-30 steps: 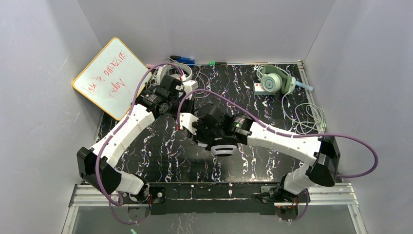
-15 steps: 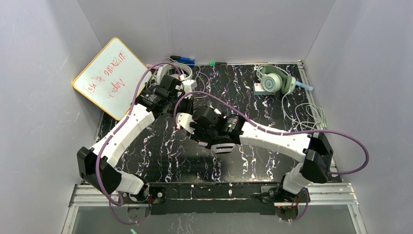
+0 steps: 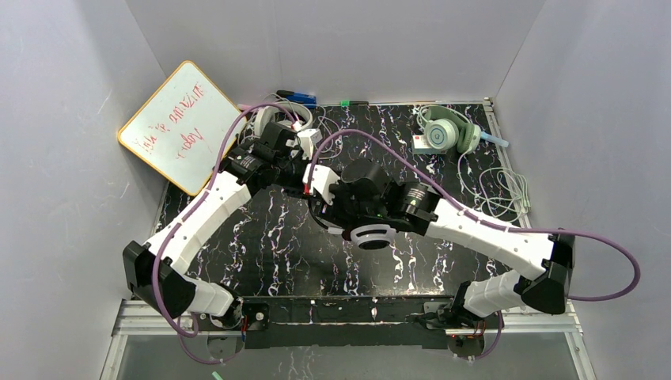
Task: Wrap the headphones
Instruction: Place the headphones at the center of the board.
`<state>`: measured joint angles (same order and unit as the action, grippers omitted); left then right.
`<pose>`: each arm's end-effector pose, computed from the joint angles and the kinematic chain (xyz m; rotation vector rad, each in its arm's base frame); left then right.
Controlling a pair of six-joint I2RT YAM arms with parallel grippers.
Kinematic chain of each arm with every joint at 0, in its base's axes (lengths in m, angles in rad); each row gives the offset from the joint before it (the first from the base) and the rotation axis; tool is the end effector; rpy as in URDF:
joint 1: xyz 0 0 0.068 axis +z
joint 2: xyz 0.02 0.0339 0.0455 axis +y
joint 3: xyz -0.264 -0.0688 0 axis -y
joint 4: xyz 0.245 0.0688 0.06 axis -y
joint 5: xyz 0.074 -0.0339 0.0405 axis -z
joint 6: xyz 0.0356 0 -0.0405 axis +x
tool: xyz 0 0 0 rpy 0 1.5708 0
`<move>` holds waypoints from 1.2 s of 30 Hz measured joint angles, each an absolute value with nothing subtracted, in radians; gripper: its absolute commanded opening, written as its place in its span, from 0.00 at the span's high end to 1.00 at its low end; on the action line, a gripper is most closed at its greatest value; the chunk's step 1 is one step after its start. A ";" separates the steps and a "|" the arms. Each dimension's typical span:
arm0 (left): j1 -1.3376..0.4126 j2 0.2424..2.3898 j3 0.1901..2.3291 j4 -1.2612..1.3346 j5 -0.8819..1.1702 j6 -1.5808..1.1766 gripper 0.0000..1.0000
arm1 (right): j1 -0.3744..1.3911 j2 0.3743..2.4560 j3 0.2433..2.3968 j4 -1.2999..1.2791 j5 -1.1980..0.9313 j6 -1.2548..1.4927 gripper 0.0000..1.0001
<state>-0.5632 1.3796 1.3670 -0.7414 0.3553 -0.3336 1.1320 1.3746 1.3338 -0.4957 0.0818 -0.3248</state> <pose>0.2418 -0.1674 0.3561 0.4639 2.3822 -0.8454 0.1343 0.2793 0.3664 -1.3809 1.6225 0.3956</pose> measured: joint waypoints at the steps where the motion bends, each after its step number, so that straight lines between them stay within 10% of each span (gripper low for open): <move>1: -0.566 1.376 1.365 -0.738 0.360 -0.342 1.00 | 1.131 1.364 1.334 -0.492 0.074 -0.324 0.34; 19: -0.555 1.368 1.334 -0.699 0.285 -0.378 1.00 | 1.128 1.345 1.364 -0.448 -0.010 -0.178 0.23; 36: -0.537 1.368 1.191 -0.642 0.065 -0.419 1.00 | 1.094 1.283 1.276 -0.241 0.126 0.117 0.57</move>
<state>-0.5365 1.3678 1.1908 -0.6422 0.0650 -0.4187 1.0943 1.2831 1.2758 -0.2409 0.1261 0.1165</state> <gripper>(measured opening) 0.130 0.443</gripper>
